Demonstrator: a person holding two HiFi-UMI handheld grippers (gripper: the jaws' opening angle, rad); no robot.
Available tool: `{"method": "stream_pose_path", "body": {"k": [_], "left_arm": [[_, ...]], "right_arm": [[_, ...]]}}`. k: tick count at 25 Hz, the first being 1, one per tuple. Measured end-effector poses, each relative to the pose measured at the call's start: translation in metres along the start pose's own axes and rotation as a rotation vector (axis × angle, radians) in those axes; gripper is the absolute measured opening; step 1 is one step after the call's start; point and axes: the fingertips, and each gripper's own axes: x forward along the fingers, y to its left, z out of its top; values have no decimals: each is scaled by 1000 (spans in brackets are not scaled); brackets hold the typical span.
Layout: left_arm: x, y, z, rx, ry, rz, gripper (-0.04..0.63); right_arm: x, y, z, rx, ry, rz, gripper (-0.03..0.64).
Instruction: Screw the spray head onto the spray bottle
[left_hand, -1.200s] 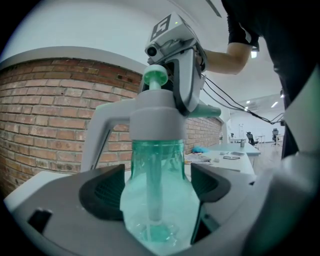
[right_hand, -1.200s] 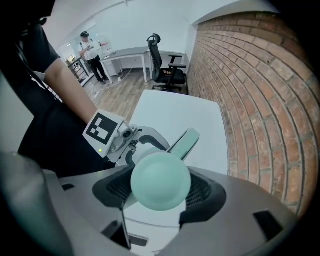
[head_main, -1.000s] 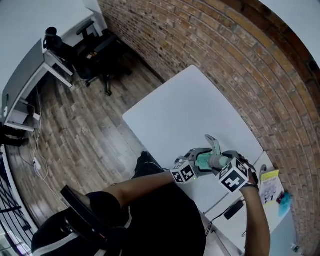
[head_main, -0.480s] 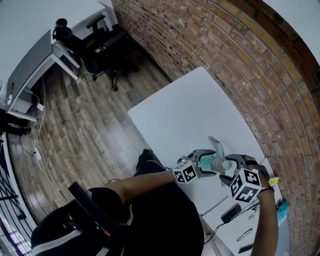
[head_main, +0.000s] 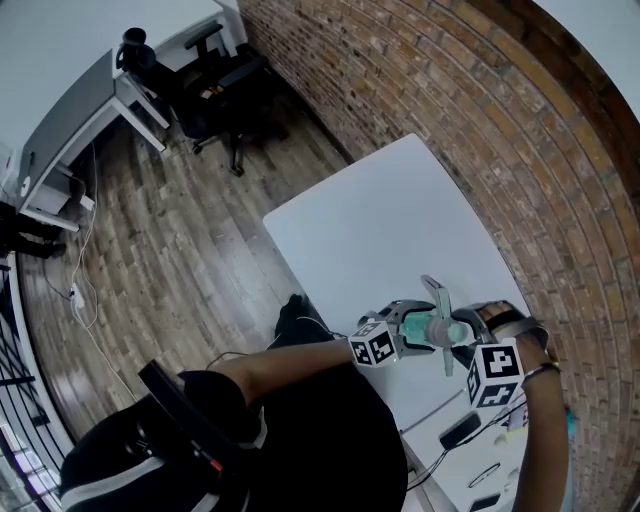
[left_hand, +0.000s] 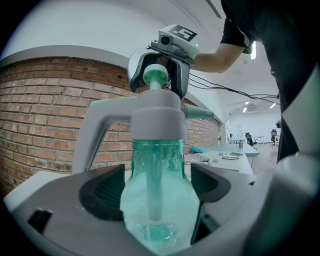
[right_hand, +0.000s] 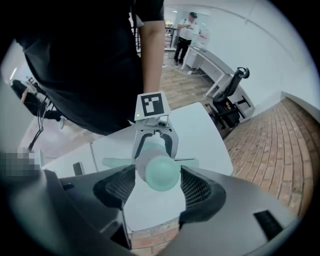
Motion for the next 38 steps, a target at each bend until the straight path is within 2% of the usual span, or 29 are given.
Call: {"method": "stream_pose_path", "body": {"k": [5,10,14,19,28,36,38], "left_arm": [[-2,-3,-1,-3,1,-4,413],[-2,-2,-1,-3,1,-8,413],[-2,-2,-1,-3,2,-10,413],[-2,-4,-2,-5,4,-17,413],[-1,-3,-2,-5,3,-20,413],[-3,-3,-2,-5,-2,-19,413],[-3,-3,-1,-8,-4,-15,413]], "right_arm": [[8,6,10,-120,1,5,282],[7,3,8,-236,52,5,282],[8,3,-1,-266,88,16,282],[9,7,-1,-309,83,20,282],[13,12,7,-566,126,4,282],[24,12,6,-695,172,-16,282],[24,10,6,-691,159,-20,282]]}}
